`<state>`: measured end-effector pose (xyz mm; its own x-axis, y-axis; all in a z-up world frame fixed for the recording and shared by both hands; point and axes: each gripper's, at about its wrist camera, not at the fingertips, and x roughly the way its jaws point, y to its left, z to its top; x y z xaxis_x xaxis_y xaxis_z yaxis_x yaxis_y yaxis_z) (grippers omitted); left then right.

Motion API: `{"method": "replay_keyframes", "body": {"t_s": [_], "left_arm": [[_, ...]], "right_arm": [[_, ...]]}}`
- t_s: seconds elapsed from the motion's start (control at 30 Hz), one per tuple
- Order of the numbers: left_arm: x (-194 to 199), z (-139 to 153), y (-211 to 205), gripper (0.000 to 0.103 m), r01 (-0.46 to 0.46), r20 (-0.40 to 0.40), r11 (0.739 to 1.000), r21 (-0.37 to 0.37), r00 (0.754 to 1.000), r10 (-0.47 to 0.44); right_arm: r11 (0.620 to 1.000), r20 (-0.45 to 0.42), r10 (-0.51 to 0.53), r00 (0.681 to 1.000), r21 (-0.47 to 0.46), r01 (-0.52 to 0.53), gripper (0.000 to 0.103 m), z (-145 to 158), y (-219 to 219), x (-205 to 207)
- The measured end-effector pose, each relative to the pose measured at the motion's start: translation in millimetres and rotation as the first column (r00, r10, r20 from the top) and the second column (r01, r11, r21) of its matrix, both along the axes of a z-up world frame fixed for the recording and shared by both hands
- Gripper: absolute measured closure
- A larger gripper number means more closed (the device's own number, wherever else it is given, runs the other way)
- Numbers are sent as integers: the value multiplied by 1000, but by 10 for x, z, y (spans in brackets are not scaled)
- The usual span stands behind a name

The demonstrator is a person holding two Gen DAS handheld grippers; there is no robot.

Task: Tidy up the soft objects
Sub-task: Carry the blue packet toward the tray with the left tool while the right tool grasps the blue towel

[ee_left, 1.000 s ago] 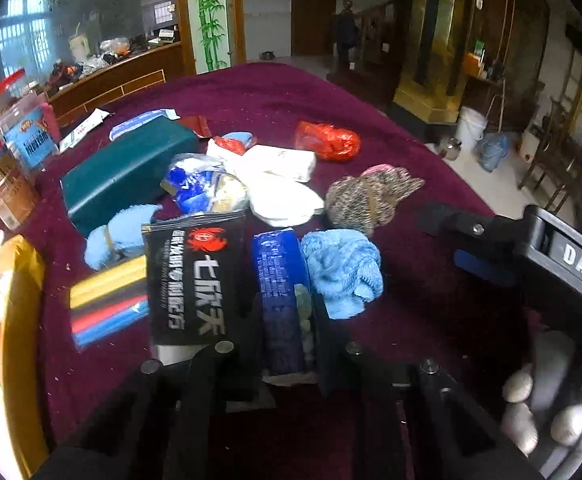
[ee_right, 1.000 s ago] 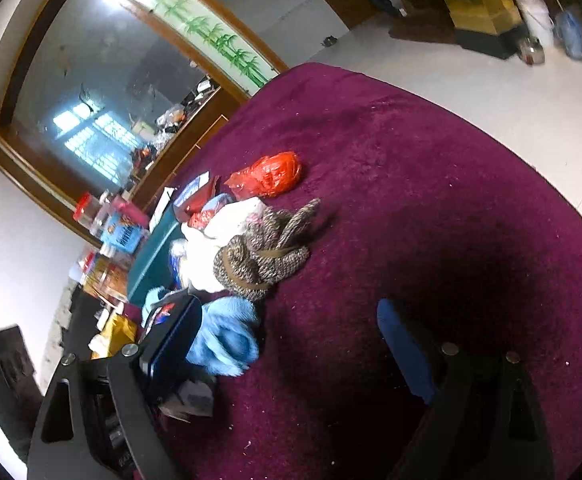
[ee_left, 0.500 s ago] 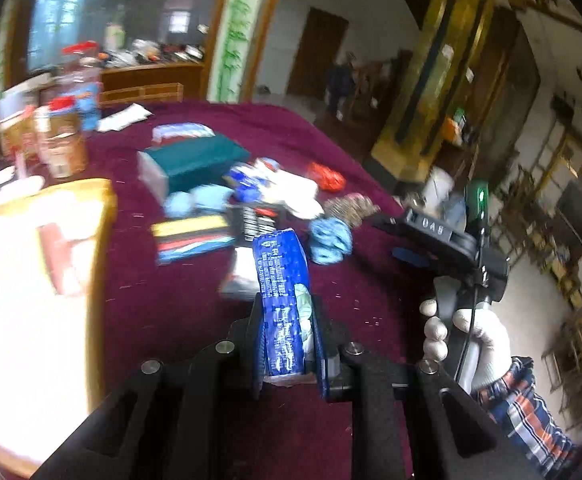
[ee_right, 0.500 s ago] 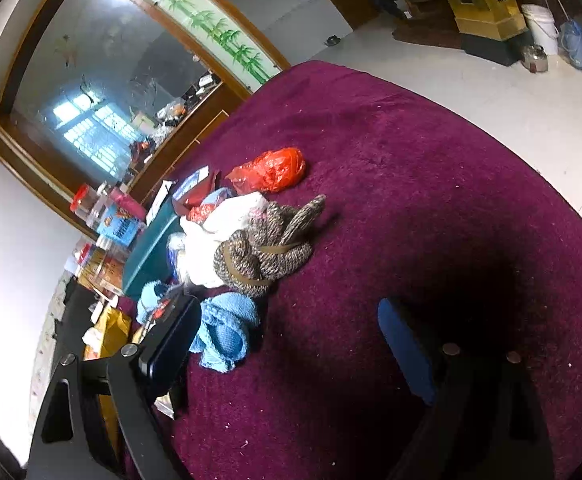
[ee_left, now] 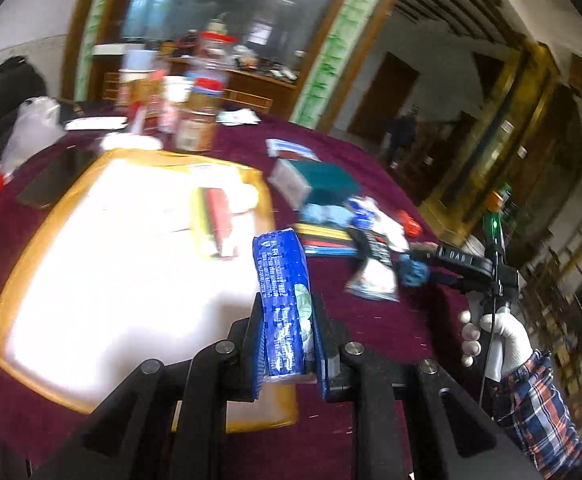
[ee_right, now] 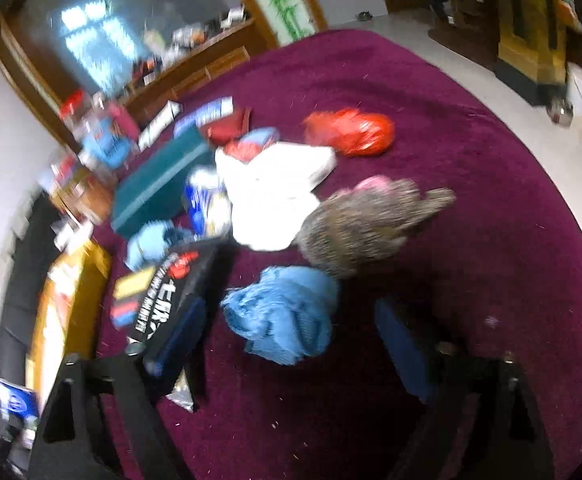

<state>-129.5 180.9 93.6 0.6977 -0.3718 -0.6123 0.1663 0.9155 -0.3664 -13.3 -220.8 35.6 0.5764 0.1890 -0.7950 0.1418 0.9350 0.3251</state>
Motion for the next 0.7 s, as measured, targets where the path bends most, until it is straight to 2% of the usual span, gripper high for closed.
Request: {"method": "replay_keyframes", "body": {"t_s": [0.03,0.13,0.27,0.37,0.5,0.63,0.7], "left_arm": [[-19,-2,89,84,-21,0,1000,6,1000,21],[-29,0,322,84,-76,3,997,30,997,76],[143,-91,600,84,-144,-48,988,55,988,146],[407,-217,685,83,-156,-115,984,83,980,165],[791,-323,676,81,-162,-160,978,128,970,181],[1149,-443,787,61,-204,-214,974,97,952,220],[1156,-444,857,60,-235,-220,969,76,944,246]], "right_arm": [[1000,-15,10,1000,-11,-10,61,-49,49,34],[999,-9,9,1000,-44,-10,64,-114,112,41],[999,32,9,999,-49,-8,65,16,107,-145],[999,75,26,997,-39,-23,64,195,140,-272],[996,121,88,989,-28,-85,64,444,347,-379],[981,141,194,971,-12,-194,64,612,755,-403],[965,146,259,955,4,-262,64,665,1013,-418]]}}
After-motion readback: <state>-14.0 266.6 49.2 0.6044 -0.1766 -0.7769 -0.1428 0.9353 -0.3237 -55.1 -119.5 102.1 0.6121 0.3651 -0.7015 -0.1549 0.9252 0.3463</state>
